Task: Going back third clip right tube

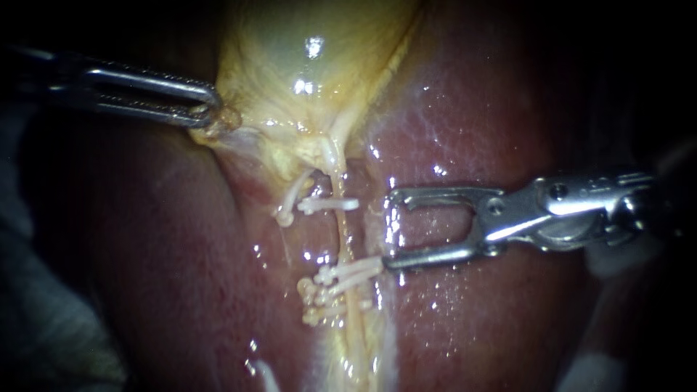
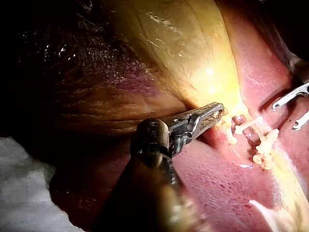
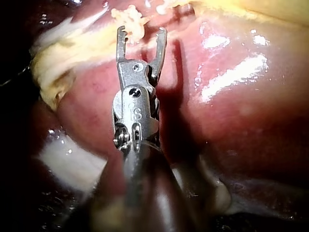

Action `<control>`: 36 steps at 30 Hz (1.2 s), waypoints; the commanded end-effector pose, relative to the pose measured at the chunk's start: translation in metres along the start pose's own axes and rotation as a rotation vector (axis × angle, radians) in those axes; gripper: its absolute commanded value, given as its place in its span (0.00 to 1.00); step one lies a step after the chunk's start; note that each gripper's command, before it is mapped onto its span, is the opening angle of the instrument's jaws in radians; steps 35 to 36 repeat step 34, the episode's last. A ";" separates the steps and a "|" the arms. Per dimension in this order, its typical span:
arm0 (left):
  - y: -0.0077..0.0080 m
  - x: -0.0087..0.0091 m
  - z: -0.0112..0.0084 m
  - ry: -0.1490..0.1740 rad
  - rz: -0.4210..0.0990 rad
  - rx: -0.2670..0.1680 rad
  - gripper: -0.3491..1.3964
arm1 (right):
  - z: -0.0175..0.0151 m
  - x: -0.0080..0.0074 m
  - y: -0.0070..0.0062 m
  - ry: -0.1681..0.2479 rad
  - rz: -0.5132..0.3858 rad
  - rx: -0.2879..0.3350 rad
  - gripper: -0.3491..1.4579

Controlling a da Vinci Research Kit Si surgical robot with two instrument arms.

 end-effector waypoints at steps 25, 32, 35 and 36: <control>-0.0025 -0.0011 0.0046 0.003 0.019 0.001 0.00 | -0.0041 0.0006 0.0013 -0.002 -0.109 0.015 0.47; -0.0026 -0.0011 0.0047 0.001 0.019 -0.002 0.00 | -0.0042 0.0005 0.0013 -0.002 -0.109 0.015 0.47; -0.0026 -0.0010 0.0046 0.001 0.019 -0.003 0.00 | -0.0042 0.0006 0.0013 -0.002 -0.109 0.015 0.47; -0.0026 -0.0010 0.0046 0.001 0.019 -0.003 0.00 | -0.0042 0.0006 0.0013 -0.002 -0.109 0.015 0.47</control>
